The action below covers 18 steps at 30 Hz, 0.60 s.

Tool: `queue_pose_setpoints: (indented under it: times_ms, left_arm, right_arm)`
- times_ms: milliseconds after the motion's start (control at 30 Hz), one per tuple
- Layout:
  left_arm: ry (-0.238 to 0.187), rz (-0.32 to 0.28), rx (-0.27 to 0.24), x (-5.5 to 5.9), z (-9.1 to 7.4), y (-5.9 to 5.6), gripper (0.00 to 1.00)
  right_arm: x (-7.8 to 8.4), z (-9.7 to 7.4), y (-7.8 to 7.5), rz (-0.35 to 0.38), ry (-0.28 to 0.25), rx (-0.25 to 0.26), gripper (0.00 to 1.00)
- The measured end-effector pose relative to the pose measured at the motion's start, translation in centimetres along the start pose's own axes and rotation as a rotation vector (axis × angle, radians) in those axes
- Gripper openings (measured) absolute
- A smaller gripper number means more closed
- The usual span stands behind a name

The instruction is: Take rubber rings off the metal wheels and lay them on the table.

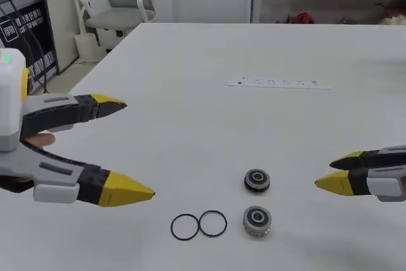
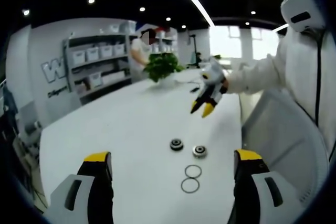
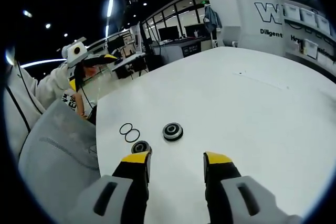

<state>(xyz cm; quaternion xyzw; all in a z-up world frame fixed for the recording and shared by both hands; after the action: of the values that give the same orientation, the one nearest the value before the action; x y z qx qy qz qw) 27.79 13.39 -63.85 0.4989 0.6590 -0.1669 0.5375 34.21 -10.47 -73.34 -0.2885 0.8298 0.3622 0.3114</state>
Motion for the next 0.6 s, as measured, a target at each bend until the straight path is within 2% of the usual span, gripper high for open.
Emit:
queue_pose_setpoints:
  times_ms: [233, 467, 600]
  left_arm:
    - [-0.033, 0.018, 0.021, -1.3, 1.9, 0.7, 0.96]
    - [-0.076, 0.041, 0.045, -2.9, 4.8, 1.1, 0.94]
    - [-0.092, 0.051, 0.06, -3.4, 6.4, 1.4, 0.92]
  right_arm:
    - [0.7, -0.3, -0.3, 0.008, -0.011, 0.002, 0.38]
    - [0.9, -0.2, -0.3, 0.017, -0.033, -0.008, 0.38]
    - [0.9, 0.0, -0.2, 0.01, -0.037, -0.017, 0.39]
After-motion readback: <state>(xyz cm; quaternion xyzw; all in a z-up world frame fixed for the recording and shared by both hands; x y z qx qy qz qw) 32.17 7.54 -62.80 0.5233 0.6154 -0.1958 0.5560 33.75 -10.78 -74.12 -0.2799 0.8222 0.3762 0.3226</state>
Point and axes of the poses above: the centre of the closed fingertips' face, and the gripper's own axes: z roughly forward along the fingers, y roughly to its left, x roughly out of its underside, the point moved 1 cm from there along -z, roughly backward along the fingers, and after that the axes turned 15 degrees about z, right-handed, at the moved point
